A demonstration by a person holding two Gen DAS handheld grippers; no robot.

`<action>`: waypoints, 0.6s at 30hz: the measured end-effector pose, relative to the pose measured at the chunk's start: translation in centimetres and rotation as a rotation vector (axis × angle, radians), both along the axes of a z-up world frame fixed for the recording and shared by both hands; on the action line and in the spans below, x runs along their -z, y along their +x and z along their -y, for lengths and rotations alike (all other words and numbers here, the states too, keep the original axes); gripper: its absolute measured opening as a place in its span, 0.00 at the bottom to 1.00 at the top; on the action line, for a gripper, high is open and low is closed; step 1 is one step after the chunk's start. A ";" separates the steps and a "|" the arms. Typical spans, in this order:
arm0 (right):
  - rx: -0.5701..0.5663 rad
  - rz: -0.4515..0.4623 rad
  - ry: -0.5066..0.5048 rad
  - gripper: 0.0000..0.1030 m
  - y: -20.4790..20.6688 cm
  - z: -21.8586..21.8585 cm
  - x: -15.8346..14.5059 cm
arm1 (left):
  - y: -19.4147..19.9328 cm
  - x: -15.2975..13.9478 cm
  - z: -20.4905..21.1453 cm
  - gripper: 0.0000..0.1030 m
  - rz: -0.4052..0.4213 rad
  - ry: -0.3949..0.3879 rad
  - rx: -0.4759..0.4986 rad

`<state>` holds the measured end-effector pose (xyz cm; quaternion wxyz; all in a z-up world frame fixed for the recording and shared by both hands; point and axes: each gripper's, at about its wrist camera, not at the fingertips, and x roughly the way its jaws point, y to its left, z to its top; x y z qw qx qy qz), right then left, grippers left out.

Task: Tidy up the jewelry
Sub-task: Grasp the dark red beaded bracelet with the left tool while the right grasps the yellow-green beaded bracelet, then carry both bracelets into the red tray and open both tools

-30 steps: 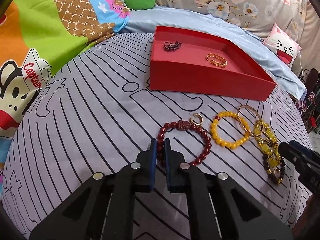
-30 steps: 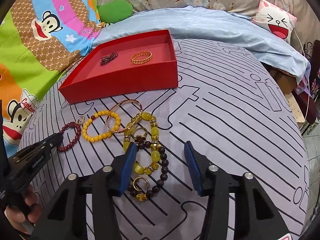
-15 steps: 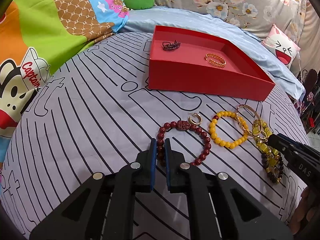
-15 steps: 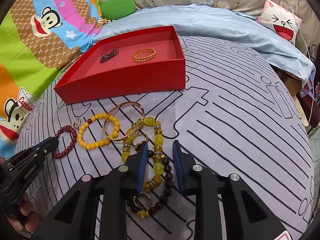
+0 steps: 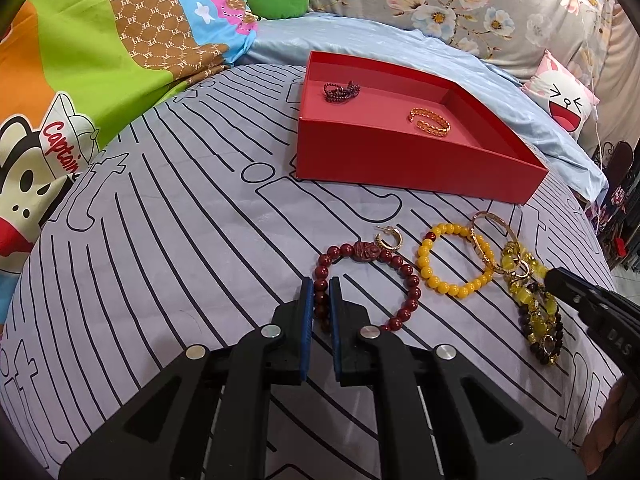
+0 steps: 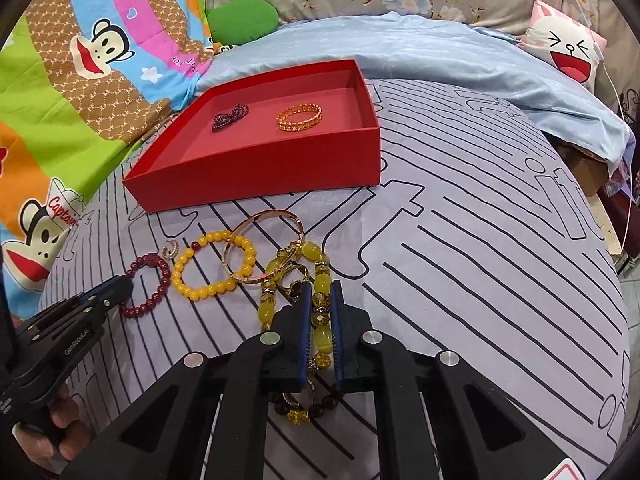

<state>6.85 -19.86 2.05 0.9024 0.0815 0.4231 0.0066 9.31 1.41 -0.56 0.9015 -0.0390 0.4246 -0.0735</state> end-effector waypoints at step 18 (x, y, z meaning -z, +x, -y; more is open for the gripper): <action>-0.003 0.142 0.060 0.08 -4.6 1.1 -7.0 | -3.8 -3.9 0.0 0.07 0.026 -0.038 0.042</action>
